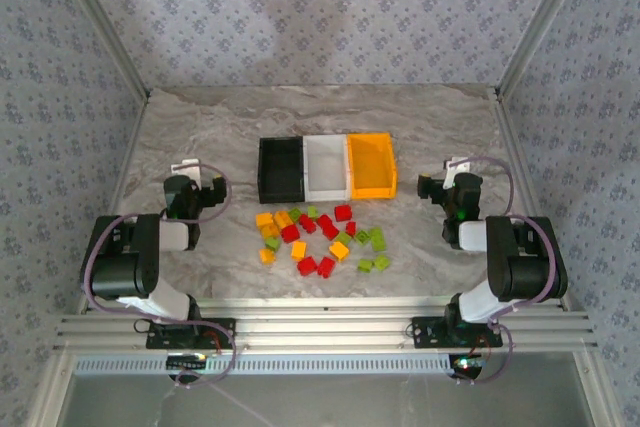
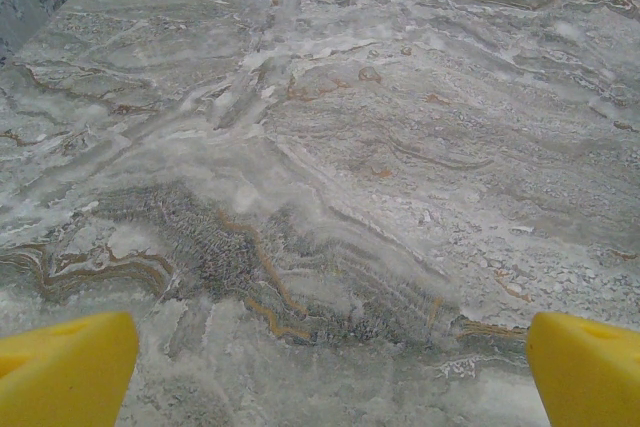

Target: Sort the legos into containers by color

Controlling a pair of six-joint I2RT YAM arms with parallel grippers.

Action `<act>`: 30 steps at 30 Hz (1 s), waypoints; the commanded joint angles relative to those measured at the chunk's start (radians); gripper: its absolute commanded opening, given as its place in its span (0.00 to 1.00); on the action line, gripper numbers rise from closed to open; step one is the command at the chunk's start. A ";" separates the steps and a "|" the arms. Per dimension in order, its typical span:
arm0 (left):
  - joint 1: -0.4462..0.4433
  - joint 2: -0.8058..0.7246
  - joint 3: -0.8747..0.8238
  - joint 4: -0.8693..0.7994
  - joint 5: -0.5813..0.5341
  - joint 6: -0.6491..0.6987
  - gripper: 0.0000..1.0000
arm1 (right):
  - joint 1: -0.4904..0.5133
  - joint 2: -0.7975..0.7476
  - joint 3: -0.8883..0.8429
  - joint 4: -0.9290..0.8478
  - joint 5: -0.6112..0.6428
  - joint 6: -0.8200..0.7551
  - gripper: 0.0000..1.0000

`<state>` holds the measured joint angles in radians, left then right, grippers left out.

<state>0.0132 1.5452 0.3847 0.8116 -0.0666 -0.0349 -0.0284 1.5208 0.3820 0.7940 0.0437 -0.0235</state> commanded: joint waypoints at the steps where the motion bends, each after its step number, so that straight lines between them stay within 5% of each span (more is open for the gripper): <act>1: 0.005 -0.010 0.028 0.006 0.014 0.005 1.00 | -0.002 0.003 0.007 0.022 -0.011 0.002 1.00; 14: 0.005 -0.013 0.031 0.007 0.008 0.000 1.00 | -0.025 -0.021 0.010 0.008 -0.005 0.030 1.00; 18: -0.001 -0.135 0.126 -0.260 -0.064 -0.017 1.00 | -0.026 -0.148 0.112 -0.286 0.047 0.068 1.00; 22: -0.012 -0.232 0.145 -0.324 -0.102 -0.040 1.00 | 0.004 -0.219 0.164 -0.452 0.131 0.135 1.00; 27: -0.018 -0.366 0.212 -0.405 -0.069 -0.168 1.00 | 0.136 -0.302 0.213 -0.603 0.437 0.251 1.00; 30: -0.015 -0.412 0.282 -0.518 -0.101 -0.432 1.00 | 0.127 -0.338 0.261 -0.778 0.427 0.547 1.00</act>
<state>-0.0021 1.1793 0.5941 0.4160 -0.1448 -0.2207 0.1089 1.2224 0.5884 0.2443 0.3523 0.2352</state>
